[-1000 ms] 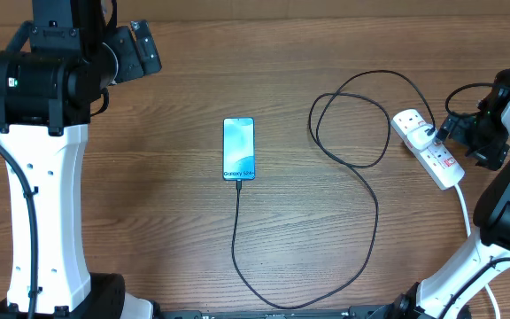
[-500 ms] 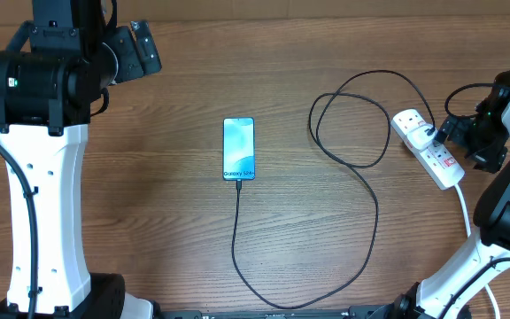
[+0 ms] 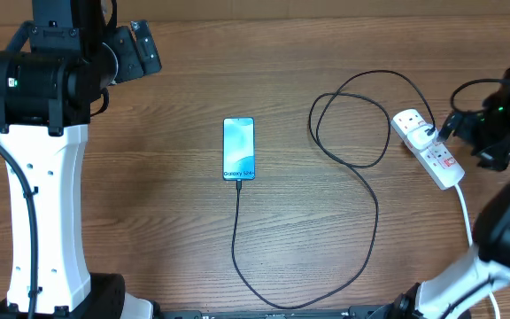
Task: Plug charger to phone and switch on socket
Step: 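Press the power strip switch down with the right gripper, then lift the right gripper up and back from the power strip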
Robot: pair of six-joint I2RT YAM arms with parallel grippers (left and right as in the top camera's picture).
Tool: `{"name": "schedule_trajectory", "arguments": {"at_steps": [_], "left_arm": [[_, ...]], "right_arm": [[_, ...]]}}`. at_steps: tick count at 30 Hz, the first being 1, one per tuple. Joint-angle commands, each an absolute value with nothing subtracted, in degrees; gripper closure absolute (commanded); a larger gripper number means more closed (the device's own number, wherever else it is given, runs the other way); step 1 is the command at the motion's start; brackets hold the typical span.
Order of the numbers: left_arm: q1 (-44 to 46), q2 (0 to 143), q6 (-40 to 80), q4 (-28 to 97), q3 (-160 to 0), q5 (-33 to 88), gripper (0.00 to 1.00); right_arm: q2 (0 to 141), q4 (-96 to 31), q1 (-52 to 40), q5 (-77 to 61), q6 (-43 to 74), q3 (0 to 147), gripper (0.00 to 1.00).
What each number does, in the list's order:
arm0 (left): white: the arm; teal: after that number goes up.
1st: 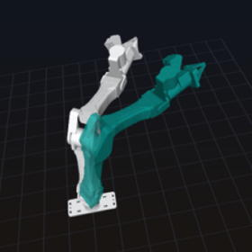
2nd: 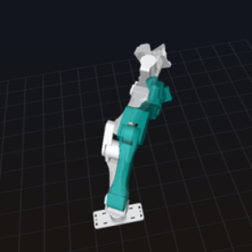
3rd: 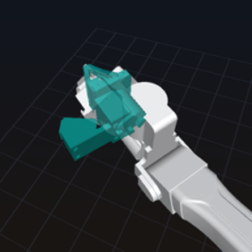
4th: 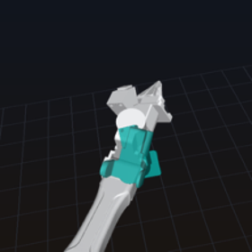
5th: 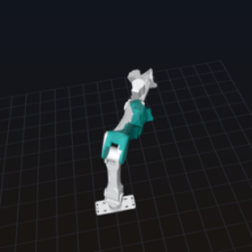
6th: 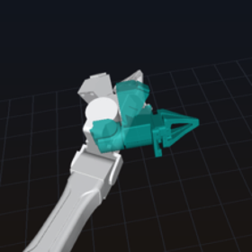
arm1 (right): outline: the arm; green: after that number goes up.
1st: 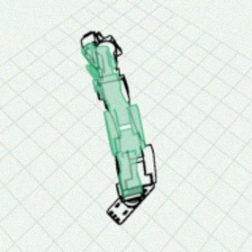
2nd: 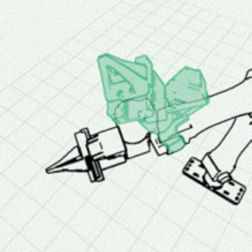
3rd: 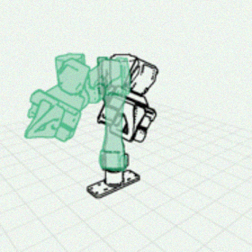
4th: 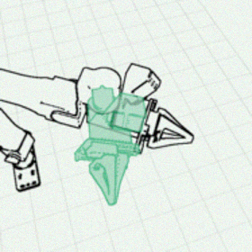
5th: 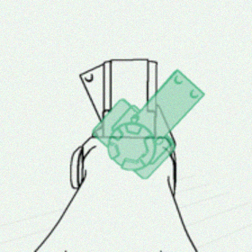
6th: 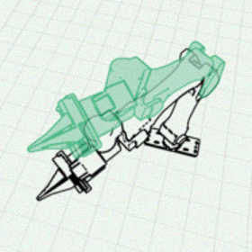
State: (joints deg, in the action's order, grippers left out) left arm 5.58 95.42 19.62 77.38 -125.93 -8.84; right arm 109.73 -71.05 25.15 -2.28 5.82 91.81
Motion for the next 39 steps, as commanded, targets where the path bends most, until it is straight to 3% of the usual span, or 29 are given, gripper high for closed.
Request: {"name": "schedule_trajectory", "arguments": {"at_steps": [1,9,20,39], "left_arm": [[5.7,95.2,20.8,77.4,-125.8,-9.6,0.0],[5.7,95.2,20.8,77.4,-125.8,-9.6,0.0],[5.7,95.2,20.8,77.4,-125.8,-9.6,0.0],[5.7,95.2,20.8,77.4,-125.8,-9.6,0.01]], "right_arm": [[96.6,-71.8,24.7,-7.6,6.3,94.2,0.0],[75.0,-75.5,20.3,-6.1,6.0,91.5,0.0],[45.2,-75.8,16.9,-10.2,9.0,72.1,0.0],[40.6,-82.0,16.9,-11.7,9.0,71.7,0.0]]}}
